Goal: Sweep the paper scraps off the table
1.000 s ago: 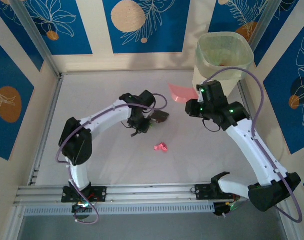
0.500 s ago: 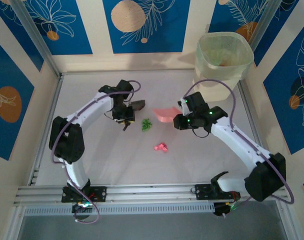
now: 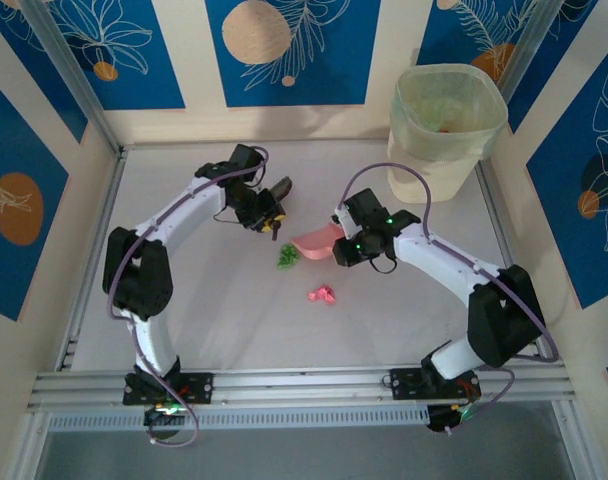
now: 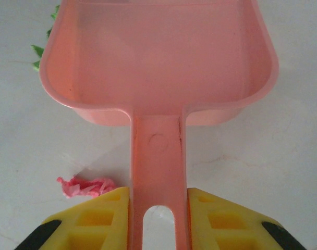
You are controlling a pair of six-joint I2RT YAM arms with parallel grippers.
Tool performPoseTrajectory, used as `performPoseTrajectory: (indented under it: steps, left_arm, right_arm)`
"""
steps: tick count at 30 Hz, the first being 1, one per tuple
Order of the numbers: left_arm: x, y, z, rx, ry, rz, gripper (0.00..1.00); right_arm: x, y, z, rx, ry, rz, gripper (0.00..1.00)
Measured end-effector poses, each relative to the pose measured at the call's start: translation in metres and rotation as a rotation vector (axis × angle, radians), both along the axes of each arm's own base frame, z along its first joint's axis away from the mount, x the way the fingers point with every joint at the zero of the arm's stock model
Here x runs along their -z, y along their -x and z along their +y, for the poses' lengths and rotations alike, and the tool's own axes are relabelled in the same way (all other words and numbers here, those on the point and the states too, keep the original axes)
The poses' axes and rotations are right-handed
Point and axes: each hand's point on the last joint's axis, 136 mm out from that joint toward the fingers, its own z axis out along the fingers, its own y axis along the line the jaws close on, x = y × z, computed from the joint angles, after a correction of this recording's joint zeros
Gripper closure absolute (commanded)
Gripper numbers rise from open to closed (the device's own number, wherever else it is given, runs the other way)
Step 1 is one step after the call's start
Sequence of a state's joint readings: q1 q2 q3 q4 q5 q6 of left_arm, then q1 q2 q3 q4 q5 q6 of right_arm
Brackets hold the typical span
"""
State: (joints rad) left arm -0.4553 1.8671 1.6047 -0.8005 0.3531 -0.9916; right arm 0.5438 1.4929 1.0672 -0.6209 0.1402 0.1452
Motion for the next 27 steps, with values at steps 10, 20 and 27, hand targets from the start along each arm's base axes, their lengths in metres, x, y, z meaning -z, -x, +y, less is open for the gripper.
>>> performPoseTrajectory:
  steps: [10, 20, 27]
  left_arm:
    - [-0.013, -0.001, -0.054, -0.049, 0.121, 0.016, 1.00]
    - [-0.026, 0.033, -0.128, 0.083, 0.283, 0.065, 1.00]
    - [-0.053, 0.034, -0.137, 0.147, 0.361, 0.048, 1.00]
  right_arm:
    - [0.006, -0.026, 0.005, -0.022, 0.048, -0.050, 1.00]
    - [0.007, -0.037, -0.023, 0.065, 0.060, -0.075, 1.00]
    - [0.014, -0.035, -0.041, 0.117, 0.094, -0.093, 1.00]
